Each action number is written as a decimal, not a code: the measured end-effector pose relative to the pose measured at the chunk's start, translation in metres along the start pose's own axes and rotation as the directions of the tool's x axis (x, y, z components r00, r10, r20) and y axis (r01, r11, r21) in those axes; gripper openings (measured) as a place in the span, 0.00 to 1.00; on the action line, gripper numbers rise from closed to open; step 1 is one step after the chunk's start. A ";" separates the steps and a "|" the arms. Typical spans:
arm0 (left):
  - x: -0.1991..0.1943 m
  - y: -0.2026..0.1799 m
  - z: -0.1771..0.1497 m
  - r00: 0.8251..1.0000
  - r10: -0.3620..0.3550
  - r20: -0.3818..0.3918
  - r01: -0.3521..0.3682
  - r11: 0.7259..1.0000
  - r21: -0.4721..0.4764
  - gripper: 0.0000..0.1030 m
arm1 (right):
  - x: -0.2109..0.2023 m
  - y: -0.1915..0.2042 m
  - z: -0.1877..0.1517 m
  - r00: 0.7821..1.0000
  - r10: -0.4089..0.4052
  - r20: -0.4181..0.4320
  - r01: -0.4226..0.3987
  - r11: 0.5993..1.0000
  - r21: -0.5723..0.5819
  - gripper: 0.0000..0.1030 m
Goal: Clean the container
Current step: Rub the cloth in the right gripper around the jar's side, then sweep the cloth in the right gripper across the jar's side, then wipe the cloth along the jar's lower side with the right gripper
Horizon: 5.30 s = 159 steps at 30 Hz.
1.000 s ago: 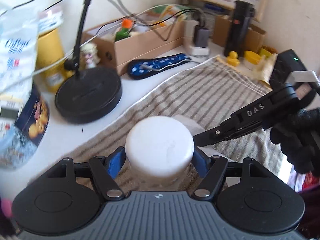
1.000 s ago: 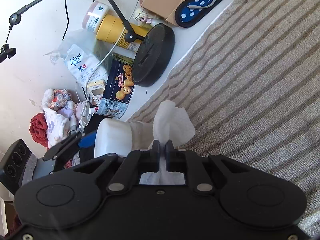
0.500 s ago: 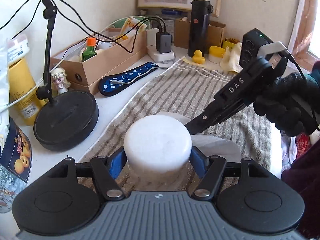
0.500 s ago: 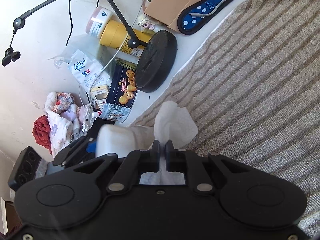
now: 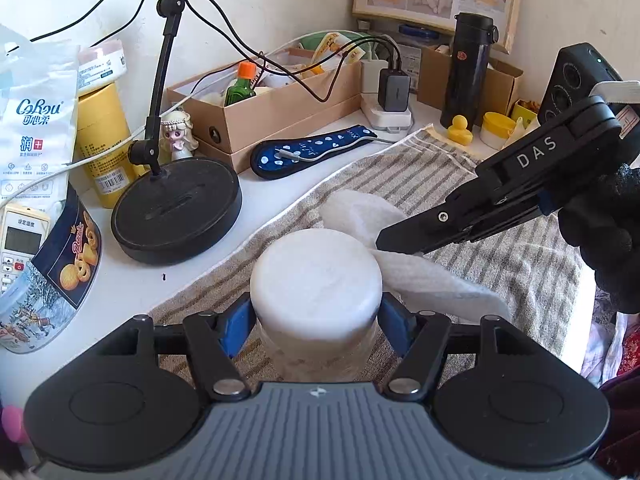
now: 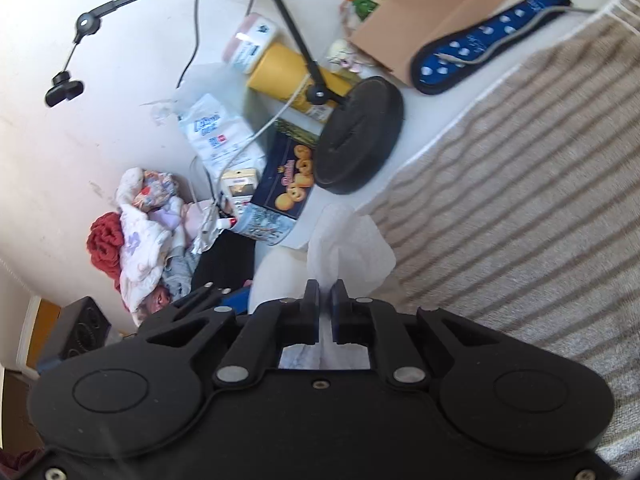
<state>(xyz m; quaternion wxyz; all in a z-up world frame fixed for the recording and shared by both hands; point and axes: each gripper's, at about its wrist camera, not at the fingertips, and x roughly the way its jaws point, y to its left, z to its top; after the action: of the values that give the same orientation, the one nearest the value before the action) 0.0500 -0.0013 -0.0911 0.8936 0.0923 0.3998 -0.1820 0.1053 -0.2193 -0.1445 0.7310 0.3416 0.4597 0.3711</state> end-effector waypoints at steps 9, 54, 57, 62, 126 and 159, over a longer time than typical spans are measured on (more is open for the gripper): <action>0.002 -0.003 0.001 1.000 0.008 0.008 -0.008 1.000 -0.016 0.64 | 0.008 -0.019 -0.006 1.000 -0.009 0.017 0.007 0.993 0.119 0.05; 0.005 0.005 -0.002 0.999 -0.007 0.034 0.009 0.998 -0.067 0.64 | 0.013 -0.023 -0.006 0.997 -0.060 -0.048 0.065 0.993 0.101 0.05; 0.005 0.006 -0.002 0.999 -0.009 0.036 0.012 0.997 -0.072 0.64 | 0.006 -0.013 -0.003 1.000 -0.019 -0.018 0.021 0.994 0.103 0.05; 0.005 0.007 -0.002 0.999 -0.013 0.041 0.017 0.996 -0.083 0.64 | 0.004 0.002 0.004 1.000 0.004 0.011 -0.005 0.997 0.075 0.05; 0.016 0.038 0.026 0.975 -0.220 -0.033 0.222 0.974 0.049 0.68 | -0.008 -0.024 -0.003 0.993 -0.112 0.028 0.109 0.989 0.102 0.05; 0.006 0.013 0.003 0.998 -0.056 0.035 0.057 0.998 -0.026 0.65 | 0.013 -0.012 0.010 0.999 -0.016 0.038 0.014 0.998 0.060 0.05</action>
<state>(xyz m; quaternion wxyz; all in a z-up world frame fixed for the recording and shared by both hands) 0.0610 0.0085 -0.0928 0.8960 0.0655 0.3893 -0.2033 0.1213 -0.2159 -0.1559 0.7318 0.3669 0.4592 0.3450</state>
